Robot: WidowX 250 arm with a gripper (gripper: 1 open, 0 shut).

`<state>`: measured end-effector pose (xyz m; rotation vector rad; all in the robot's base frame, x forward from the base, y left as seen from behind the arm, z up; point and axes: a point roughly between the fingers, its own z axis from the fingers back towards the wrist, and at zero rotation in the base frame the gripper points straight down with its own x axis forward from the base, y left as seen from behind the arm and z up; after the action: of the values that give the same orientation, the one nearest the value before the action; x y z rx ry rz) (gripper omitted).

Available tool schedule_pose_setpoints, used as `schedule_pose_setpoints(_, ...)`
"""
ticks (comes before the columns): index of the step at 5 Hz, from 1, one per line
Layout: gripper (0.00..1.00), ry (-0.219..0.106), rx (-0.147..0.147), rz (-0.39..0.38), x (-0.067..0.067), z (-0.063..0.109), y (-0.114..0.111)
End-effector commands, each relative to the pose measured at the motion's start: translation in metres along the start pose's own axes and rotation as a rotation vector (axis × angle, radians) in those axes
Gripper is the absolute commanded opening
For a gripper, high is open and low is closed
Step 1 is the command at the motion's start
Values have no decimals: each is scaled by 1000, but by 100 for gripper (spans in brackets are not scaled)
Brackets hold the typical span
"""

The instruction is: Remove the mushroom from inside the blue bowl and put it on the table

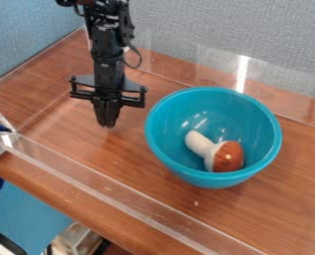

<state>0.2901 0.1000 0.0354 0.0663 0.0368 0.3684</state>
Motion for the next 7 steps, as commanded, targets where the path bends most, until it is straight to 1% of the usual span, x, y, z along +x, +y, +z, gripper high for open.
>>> schedule_pose_setpoints(1,0,-51,3,-18,14,9,3)
schedule_pose_setpoints(2,0,-47,5,-21,17,5,7)
schedule_pose_setpoints(4,0,-40,7,2,24,1,-12)
schedule_pose_setpoints(5,0,-52,8,-27,27,17,-14)
schedule_pose_setpoints(6,0,-81,0,-57,31,42,-18)
schedule_pose_setpoints(7,0,-115,-23,-189,30,74,-22)
